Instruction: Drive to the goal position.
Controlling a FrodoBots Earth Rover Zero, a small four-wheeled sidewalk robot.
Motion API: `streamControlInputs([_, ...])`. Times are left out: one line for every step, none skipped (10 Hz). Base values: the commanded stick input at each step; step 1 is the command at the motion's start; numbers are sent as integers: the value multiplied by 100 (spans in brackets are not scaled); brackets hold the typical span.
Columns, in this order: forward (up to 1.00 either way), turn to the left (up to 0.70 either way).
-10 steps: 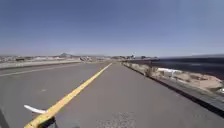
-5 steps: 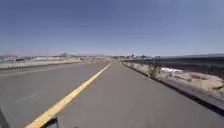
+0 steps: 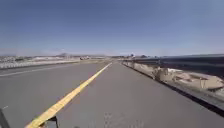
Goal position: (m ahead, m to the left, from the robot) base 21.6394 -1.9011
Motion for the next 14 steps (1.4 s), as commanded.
streamControlInputs([85,0])
streamControlInputs([85,0])
streamControlInputs([85,0])
streamControlInputs([85,0])
streamControlInputs([85,0])
streamControlInputs([85,0])
streamControlInputs([85,0])
streamControlInputs([85,0])
streamControlInputs([85,0])
streamControlInputs([85,0])
streamControlInputs([85,0])
streamControlInputs([85,0])
streamControlInputs([85,0])
streamControlInputs([85,0])
